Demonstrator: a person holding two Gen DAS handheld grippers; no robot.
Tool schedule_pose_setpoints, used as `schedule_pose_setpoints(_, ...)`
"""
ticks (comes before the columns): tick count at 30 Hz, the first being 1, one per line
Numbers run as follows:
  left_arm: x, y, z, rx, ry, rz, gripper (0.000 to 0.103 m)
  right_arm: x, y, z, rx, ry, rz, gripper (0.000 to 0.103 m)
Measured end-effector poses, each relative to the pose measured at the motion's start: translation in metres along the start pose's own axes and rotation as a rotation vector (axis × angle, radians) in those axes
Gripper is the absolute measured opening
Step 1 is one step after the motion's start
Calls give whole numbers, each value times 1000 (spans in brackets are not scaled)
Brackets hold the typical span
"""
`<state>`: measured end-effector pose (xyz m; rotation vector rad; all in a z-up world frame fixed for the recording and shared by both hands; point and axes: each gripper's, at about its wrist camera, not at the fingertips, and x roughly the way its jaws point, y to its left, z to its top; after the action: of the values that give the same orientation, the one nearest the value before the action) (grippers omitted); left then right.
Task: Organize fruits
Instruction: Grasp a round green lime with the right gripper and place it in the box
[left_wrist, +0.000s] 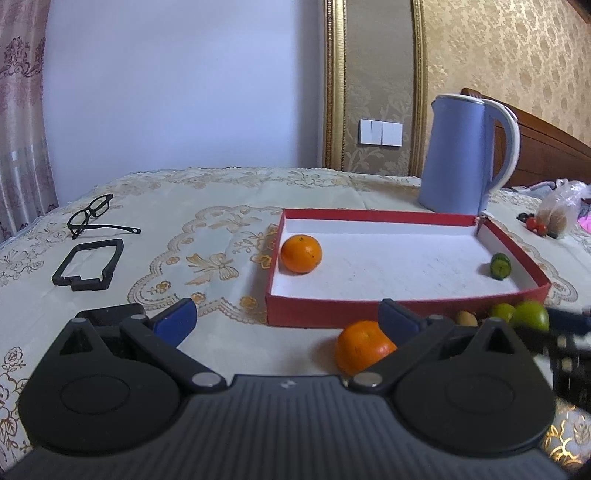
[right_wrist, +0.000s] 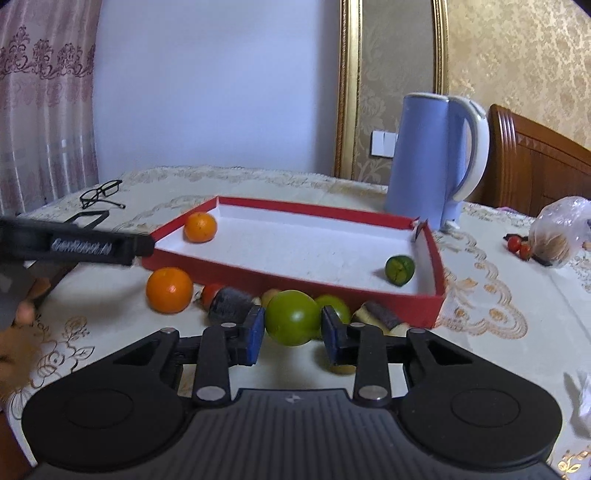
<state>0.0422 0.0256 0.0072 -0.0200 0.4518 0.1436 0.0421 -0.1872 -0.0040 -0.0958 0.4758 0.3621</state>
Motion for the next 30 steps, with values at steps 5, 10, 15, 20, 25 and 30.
schedule_pose_setpoints(5, -5, -4, -4, 25, 0, -7, 103, 11, -14, 22, -7, -37, -34, 33)
schedule_pose_setpoints(10, -8, -3, -7, 33, 4, -18, 103, 45, -41, 48, 72, -23, -28, 33)
schedule_pose_setpoints(15, -8, 3, -10, 27, 23, -42, 103, 83, -59, 64, 116, 6, -83, 33)
schedule_pose_setpoints(20, -7, 6, -15, 33, 38, -43, 103, 119, -71, 72, 150, 10, -148, 33)
schedule_pose_setpoints(25, -10, 4, -20, 62, 29, -76, 103, 106, -75, 64, 214, 24, -130, 36)
schedule_pose_setpoints(30, -8, -8, -23, 105, 23, -69, 103, 44, -55, 37, 182, -80, -135, 38)
